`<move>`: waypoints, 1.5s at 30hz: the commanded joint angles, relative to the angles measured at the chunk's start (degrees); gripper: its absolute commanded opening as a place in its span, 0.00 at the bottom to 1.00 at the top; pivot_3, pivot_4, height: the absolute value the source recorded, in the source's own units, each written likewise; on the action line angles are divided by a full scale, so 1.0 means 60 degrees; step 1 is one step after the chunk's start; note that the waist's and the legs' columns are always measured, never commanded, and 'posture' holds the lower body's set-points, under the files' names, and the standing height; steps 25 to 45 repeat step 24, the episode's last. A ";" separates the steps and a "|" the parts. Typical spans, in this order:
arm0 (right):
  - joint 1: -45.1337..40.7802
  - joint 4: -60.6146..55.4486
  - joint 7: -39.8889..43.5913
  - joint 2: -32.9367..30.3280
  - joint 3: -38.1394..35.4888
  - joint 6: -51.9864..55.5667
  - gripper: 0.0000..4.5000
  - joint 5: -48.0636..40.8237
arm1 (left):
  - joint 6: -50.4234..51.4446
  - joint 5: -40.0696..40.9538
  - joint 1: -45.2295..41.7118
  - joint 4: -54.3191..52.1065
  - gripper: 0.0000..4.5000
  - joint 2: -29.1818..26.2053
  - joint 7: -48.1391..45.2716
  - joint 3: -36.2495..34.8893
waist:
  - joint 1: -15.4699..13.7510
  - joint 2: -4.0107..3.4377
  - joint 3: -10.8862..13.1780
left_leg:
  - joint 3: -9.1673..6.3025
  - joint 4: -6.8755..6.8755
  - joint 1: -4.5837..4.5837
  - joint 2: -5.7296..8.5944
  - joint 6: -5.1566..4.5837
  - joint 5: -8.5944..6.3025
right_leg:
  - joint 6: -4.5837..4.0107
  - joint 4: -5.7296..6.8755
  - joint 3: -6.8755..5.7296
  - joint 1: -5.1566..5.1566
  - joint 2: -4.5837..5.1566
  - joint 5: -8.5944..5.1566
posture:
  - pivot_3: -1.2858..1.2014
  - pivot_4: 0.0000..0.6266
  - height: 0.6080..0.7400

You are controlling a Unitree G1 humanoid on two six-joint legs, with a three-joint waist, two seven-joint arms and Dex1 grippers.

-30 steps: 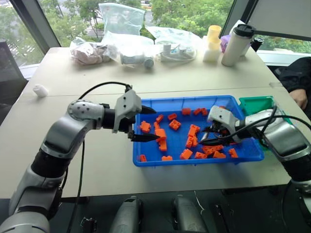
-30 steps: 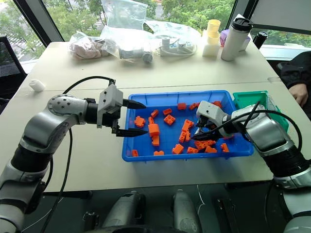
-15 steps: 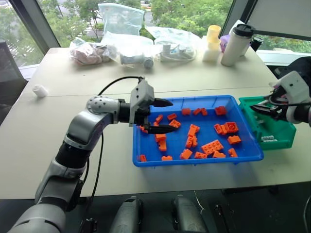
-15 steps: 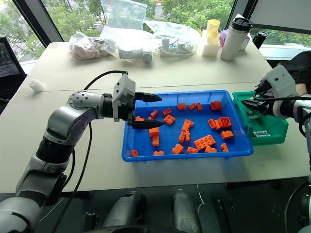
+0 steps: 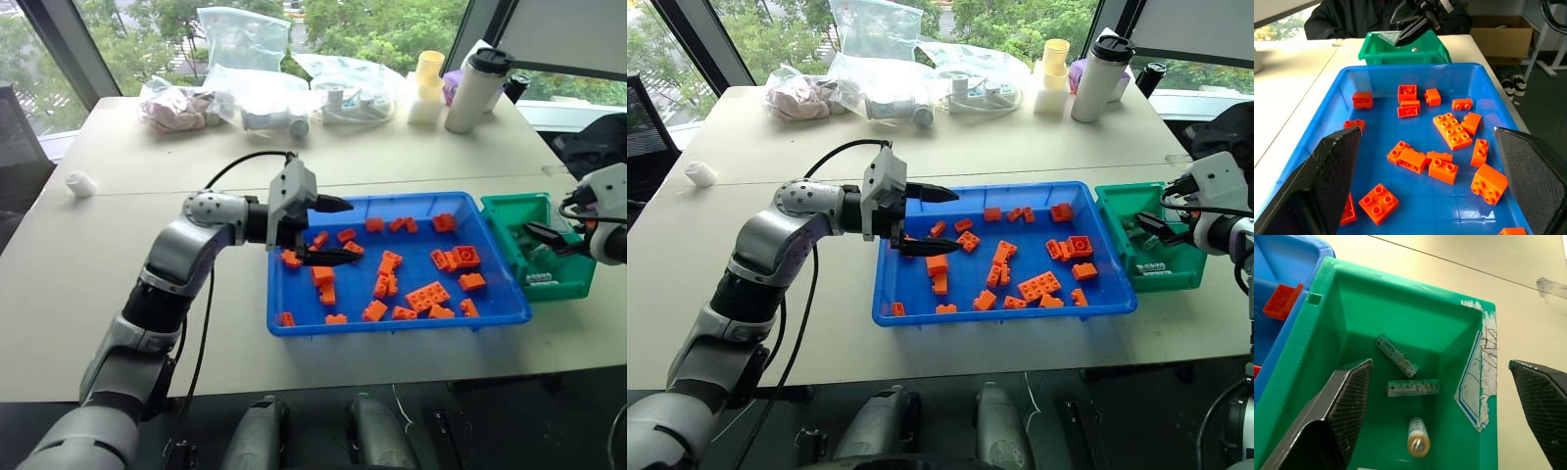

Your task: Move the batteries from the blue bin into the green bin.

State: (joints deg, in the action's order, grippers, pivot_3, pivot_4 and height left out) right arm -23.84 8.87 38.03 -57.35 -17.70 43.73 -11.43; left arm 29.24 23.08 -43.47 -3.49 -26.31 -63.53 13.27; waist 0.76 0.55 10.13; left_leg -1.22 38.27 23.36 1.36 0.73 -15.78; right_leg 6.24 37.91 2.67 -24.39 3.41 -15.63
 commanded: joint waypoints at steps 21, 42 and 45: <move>0.3481 -0.5252 0.3078 -0.0369 -0.2700 0.2133 0.98 -0.4857 | 0.4052 0.3133 0.4795 -0.4692 1.00 -0.3559 0.1903 -0.4981 | -0.0010 0.0003 0.0000 | -0.0028 -0.0001 -0.0021 -0.0002 -0.0009 -0.0007 | 0.0001 -0.0017 -0.0021 0.0050 0.0015 -0.0001 | 0.52 0.24 1.00; 0.3706 -0.5172 0.3055 -0.0353 -0.2590 0.1853 0.98 -0.4759 | 0.4031 0.3232 0.5149 -0.4710 1.00 -0.3433 0.2381 -0.5183 | -0.0016 0.0003 0.0001 | -0.0027 -0.0003 -0.0019 -0.0008 -0.0008 -0.0006 | 0.0000 -0.0019 -0.0020 0.0046 0.0011 -0.0001 | 0.52 0.24 1.00; 0.3706 -0.5172 0.3055 -0.0353 -0.2590 0.1853 0.98 -0.4759 | 0.4031 0.3232 0.5149 -0.4710 1.00 -0.3433 0.2381 -0.5183 | -0.0016 0.0003 0.0001 | -0.0027 -0.0003 -0.0019 -0.0008 -0.0008 -0.0006 | 0.0000 -0.0019 -0.0020 0.0046 0.0011 -0.0001 | 0.52 0.24 1.00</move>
